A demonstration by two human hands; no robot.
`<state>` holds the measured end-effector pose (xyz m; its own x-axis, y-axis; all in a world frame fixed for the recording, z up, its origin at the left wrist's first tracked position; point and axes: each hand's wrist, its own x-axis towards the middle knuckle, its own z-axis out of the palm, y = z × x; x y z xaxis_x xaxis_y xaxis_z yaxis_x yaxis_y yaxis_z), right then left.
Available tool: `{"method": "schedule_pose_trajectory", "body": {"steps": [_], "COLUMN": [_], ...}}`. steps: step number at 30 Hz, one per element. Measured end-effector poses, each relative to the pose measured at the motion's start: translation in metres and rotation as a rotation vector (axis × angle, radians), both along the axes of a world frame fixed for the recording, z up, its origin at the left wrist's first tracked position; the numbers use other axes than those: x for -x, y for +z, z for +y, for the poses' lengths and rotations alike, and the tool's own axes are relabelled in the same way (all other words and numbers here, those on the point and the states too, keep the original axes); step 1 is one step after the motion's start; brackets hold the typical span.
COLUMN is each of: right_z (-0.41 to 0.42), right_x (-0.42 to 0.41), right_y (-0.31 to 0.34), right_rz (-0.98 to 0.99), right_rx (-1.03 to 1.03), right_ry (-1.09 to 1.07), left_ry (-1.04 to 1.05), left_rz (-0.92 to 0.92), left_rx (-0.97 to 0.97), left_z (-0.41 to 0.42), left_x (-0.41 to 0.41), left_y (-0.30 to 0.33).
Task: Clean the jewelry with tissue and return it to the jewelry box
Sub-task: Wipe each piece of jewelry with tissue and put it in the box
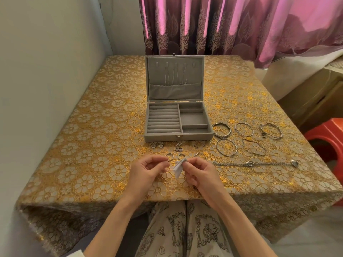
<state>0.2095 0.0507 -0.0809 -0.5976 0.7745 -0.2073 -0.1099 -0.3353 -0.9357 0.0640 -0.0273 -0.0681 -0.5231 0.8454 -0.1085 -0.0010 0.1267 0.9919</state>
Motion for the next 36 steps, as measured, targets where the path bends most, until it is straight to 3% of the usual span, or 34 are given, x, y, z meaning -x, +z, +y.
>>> {"method": "schedule_pose_trajectory", "body": {"steps": [9,17,24,36], "right_z": [0.056,0.133,0.147,0.146], "right_x": [0.013,0.052,0.057,0.058], "right_y": [0.030,0.023,0.007,0.007], "right_rz": [-0.066,-0.514,-0.560,-0.624], "right_rx": [-0.222,-0.893,-0.962,-0.972], "right_ry": [-0.054,-0.222,-0.239,-0.215], "left_ry": [-0.044,-0.014,-0.137,-0.160], "left_rz": [0.355,1.037,1.469,1.539], "left_rx": [-0.024,0.010,0.050,-0.034], "left_z": [0.046,0.123,0.160,0.170], "left_x": [0.048,0.102,0.123,0.127], "left_y": [0.033,0.041,0.029,0.024]}}
